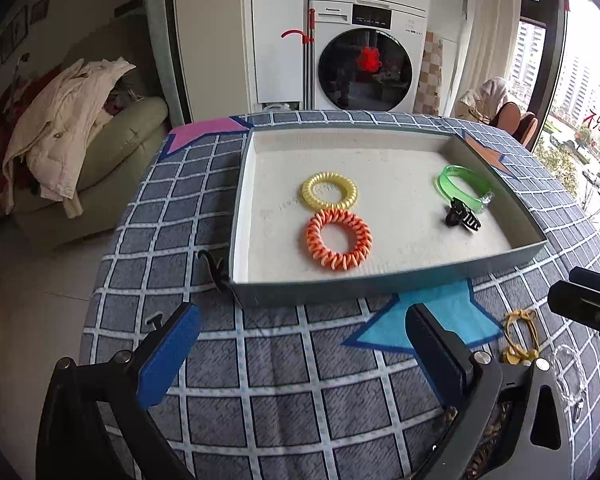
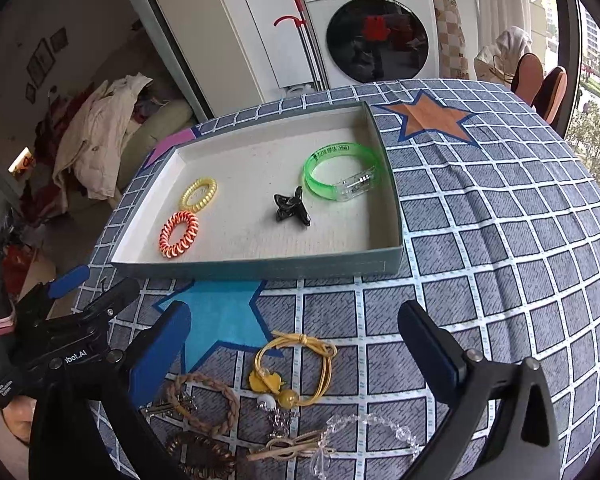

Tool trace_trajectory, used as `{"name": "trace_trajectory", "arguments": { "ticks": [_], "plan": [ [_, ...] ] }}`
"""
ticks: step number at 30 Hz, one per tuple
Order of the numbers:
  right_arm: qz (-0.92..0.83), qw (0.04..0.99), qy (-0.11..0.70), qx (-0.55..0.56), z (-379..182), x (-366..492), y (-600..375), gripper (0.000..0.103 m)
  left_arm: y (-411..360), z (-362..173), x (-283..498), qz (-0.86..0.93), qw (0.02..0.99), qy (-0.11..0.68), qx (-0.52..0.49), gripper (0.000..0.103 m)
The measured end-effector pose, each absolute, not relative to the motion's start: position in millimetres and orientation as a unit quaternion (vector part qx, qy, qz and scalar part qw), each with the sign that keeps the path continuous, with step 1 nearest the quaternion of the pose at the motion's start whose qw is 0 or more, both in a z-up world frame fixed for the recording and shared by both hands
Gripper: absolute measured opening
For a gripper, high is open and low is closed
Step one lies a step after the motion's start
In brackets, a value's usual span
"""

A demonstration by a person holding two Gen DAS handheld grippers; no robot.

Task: Organize jewelry
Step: 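Withdraw both tools from the tray toward the remaining jewelry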

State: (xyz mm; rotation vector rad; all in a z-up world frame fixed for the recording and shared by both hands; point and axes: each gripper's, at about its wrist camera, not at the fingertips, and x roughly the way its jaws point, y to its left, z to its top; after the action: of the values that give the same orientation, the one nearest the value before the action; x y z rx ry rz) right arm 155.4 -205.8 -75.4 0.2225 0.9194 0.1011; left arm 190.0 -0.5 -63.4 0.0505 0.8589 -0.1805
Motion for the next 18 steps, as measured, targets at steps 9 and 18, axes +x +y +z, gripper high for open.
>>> {"name": "trace_trajectory", "arguments": {
  "ticks": [9, 18],
  "plan": [
    [0.038, 0.882, 0.46, 0.09, -88, 116, -209, 0.103, 3, -74, 141, -0.117, 0.897, 0.425, 0.027, 0.103],
    [0.014, 0.875, 0.477, 0.079, -103, 68, -225, 0.103, -9, -85, 109, -0.135, 0.892, 0.424, 0.077, 0.103]
  ]
}}
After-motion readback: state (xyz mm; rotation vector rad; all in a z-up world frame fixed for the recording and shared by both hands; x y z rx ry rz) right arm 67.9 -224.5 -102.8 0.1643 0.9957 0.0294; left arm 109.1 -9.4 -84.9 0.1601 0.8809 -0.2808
